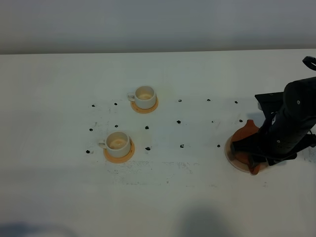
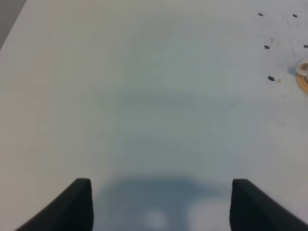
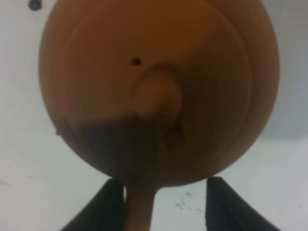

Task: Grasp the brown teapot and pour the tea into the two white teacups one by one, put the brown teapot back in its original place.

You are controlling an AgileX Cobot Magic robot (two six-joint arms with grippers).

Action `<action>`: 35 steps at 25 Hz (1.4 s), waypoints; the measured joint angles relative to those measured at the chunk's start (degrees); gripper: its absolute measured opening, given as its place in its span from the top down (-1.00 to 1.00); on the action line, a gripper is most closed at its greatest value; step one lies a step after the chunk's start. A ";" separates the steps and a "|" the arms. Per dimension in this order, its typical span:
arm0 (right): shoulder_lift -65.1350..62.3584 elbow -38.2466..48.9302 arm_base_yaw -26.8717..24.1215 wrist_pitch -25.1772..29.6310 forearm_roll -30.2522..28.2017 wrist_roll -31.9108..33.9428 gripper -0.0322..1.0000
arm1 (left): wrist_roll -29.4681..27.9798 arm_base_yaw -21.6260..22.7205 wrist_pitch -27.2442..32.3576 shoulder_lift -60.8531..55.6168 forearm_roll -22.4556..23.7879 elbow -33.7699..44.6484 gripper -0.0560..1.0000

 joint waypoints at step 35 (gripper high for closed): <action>-0.59 0.17 0.48 -4.67 -1.17 -2.96 0.76 | -0.05 0.00 0.00 0.00 0.00 0.00 -0.19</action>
